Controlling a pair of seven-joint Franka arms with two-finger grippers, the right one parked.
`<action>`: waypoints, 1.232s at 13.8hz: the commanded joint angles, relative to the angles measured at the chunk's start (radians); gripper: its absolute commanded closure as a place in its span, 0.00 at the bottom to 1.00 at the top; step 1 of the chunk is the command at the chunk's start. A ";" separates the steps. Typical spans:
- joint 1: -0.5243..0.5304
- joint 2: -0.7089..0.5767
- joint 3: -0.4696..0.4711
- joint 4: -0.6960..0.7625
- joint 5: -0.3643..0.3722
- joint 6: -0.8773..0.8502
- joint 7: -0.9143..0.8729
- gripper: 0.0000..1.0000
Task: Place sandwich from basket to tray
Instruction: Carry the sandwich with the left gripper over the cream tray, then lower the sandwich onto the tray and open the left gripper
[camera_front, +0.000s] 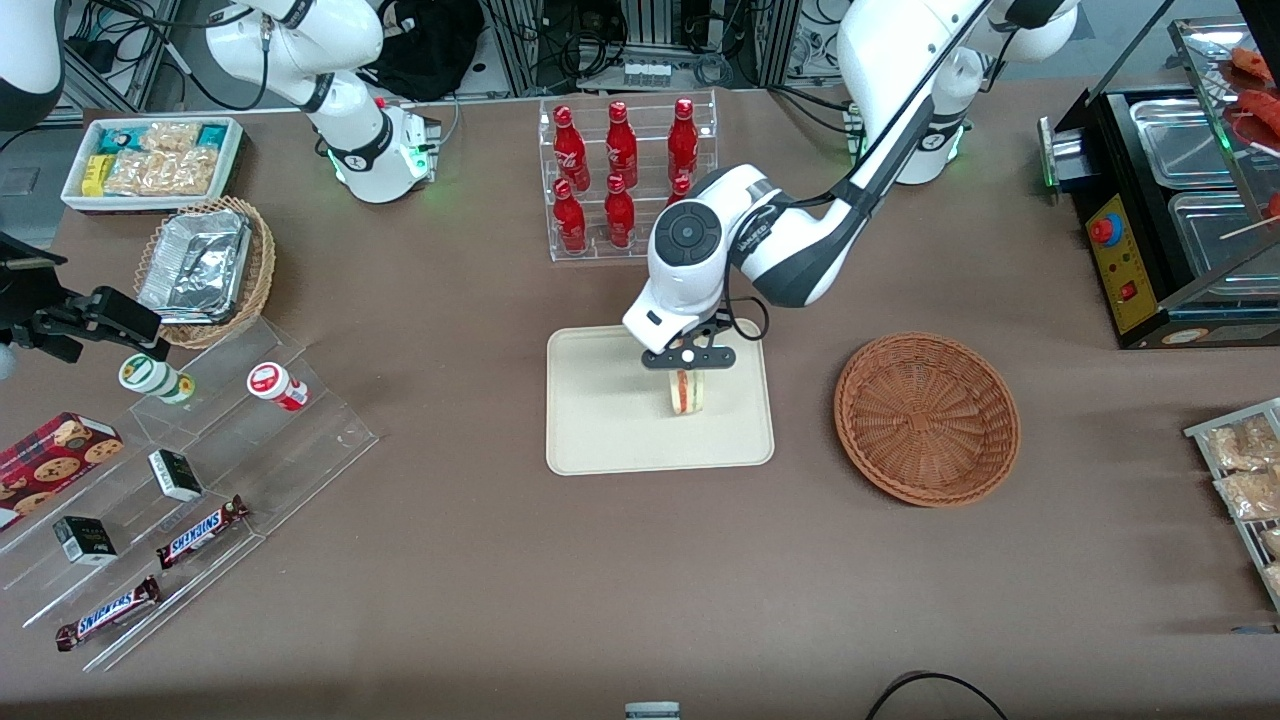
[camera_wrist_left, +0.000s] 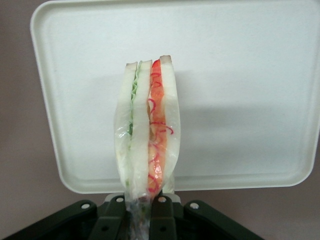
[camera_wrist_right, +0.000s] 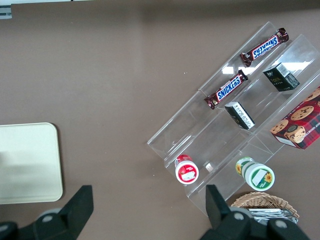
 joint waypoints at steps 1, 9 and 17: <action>-0.039 0.056 0.012 0.029 0.028 0.038 -0.024 0.87; -0.041 0.133 0.012 0.049 0.100 0.114 -0.076 0.86; -0.033 0.081 0.012 0.041 0.095 0.095 -0.082 0.01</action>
